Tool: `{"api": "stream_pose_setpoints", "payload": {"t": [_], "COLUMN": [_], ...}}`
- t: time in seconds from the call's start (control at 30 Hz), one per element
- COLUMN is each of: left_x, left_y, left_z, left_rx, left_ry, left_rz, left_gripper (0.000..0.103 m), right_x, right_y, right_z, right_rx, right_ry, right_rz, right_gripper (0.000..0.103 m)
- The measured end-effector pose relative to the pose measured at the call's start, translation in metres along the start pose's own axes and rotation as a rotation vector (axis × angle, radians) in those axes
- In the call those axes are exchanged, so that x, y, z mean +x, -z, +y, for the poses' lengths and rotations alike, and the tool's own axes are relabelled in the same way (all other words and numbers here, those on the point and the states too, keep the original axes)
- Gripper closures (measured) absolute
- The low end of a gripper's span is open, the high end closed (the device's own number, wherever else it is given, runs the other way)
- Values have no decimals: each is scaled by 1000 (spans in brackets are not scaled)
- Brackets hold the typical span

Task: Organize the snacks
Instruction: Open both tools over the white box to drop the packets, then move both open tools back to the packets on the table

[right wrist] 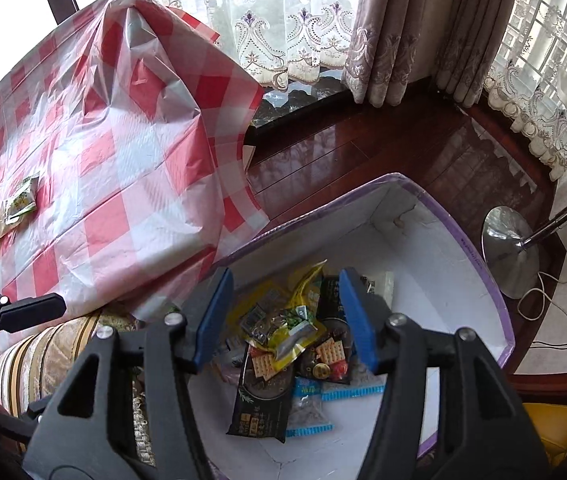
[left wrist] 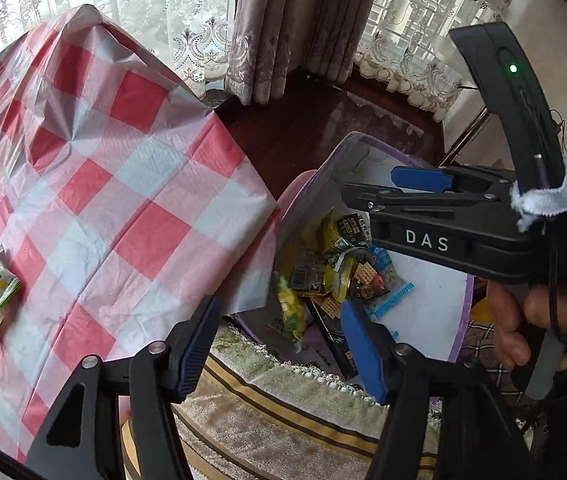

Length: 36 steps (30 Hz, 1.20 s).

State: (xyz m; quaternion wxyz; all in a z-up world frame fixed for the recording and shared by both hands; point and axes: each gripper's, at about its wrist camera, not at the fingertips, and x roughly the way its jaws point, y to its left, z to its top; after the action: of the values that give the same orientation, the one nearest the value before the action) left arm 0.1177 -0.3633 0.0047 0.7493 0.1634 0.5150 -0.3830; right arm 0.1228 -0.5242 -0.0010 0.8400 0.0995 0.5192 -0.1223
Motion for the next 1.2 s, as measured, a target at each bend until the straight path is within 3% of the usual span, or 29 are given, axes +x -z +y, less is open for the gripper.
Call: {"api": "stream_pose_setpoints", "payload": {"t": [0.7,1.2], "left_x": [-28,-72], "left_y": [22,77], "left_z": [65,188], "left_rx": [-151,-485], "left_ry": [-92,-202], "left_rz": [-65,-176], "left_gripper": [39,39], "right_x": [-15,-22], "right_y": [-8,-20], "right_z": [65,150], "right_rx": [-97,-200], "right_ry": [-34,-111], "right_rz": [-15,-48], "right_gripper": [44,43]}}
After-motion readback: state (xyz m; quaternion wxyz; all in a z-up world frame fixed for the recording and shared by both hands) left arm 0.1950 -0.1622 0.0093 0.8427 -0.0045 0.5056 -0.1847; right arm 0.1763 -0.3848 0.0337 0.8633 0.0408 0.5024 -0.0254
